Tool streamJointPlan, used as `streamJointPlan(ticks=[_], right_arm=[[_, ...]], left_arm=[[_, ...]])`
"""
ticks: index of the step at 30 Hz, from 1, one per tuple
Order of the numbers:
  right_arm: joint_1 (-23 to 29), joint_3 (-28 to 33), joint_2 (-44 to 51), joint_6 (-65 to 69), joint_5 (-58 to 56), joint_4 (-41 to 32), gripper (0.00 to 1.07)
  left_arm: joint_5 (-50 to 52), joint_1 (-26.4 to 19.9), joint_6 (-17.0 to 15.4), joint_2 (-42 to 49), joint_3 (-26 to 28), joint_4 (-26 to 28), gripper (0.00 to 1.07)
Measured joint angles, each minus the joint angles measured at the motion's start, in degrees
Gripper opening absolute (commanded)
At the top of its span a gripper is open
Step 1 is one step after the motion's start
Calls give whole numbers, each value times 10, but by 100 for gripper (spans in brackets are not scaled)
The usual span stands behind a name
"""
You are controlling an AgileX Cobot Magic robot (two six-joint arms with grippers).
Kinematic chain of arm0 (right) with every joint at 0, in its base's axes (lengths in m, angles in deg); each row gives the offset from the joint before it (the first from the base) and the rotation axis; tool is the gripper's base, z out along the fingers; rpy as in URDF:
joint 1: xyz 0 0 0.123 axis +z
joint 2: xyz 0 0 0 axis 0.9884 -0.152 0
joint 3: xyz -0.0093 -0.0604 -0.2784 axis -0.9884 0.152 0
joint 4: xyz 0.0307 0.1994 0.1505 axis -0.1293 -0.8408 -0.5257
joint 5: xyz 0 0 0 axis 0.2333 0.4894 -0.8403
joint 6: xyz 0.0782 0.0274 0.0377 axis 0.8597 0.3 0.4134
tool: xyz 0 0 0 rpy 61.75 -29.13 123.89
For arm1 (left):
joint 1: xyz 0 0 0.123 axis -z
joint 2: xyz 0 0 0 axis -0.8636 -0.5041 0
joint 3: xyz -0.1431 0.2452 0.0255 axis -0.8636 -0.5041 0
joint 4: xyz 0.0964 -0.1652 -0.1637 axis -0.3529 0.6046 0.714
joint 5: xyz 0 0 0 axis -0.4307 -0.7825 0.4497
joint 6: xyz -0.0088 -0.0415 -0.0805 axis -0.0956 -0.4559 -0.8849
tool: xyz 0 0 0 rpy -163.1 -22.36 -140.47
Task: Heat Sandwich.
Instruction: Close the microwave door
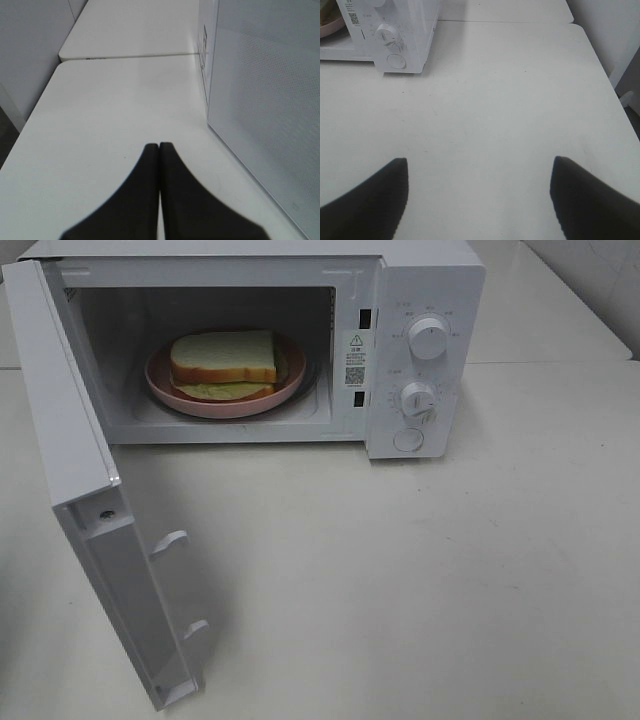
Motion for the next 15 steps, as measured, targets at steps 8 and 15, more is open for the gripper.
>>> streamJointPlan(ticks=[8,15], right_arm=[[0,0,0,0,0,0,75],[0,0,0,0,0,0,75]], left_arm=[[179,0,0,-96,-18,-20,0],[311,0,-29,-226,-18,-54,0]])
